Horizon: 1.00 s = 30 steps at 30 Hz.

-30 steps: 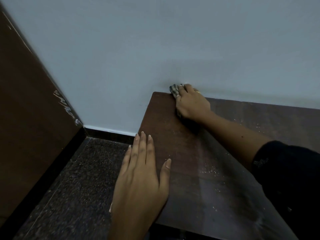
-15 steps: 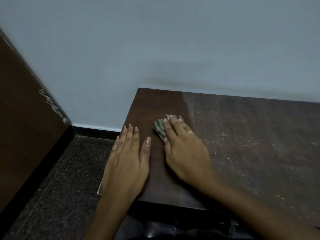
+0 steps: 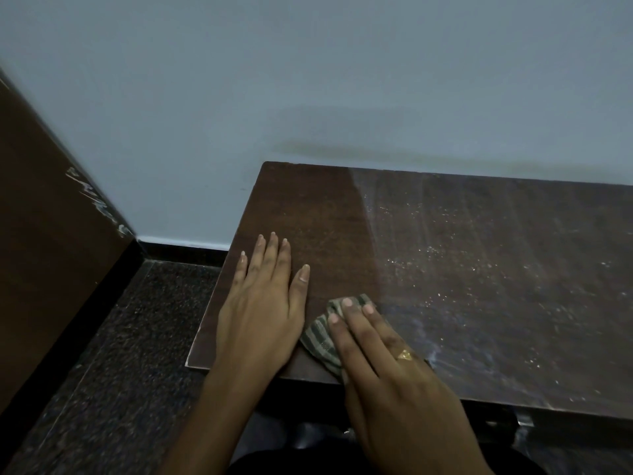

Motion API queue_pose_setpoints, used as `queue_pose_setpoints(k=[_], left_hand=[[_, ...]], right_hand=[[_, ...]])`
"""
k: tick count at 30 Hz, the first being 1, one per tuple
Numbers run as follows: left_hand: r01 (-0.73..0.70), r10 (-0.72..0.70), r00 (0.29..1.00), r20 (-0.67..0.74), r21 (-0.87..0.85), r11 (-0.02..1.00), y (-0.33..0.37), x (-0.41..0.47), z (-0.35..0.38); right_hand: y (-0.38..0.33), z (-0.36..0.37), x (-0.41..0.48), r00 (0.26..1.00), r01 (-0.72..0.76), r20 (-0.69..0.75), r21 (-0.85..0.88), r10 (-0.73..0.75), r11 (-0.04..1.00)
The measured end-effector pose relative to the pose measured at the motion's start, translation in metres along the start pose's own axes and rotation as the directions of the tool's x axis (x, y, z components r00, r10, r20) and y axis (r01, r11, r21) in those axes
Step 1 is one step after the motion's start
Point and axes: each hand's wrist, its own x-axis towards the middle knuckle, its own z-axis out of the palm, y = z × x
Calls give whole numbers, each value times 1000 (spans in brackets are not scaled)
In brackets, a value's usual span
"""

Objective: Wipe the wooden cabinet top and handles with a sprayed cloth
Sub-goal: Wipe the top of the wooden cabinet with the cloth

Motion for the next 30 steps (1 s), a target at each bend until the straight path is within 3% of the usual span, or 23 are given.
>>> queue_pose_setpoints(k=[10, 15, 24, 30], left_hand=[[-24, 24, 1000, -5, 50, 998, -1, -1, 3], [-20, 21, 1000, -7, 76, 997, 1, -1, 4], [-30, 32, 999, -38, 50, 998, 2, 2, 4], [-24, 25, 998, -50, 16, 1000, 1, 2, 3]], right_hand=[[19, -2, 53, 993, -116, 26, -36, 117, 993], [41, -3, 114, 980, -123, 159, 42, 115, 991], [81, 3, 219, 963, -239, 137, 25, 234, 971], [93, 6, 231, 942, -320, 131, 70, 310, 945]])
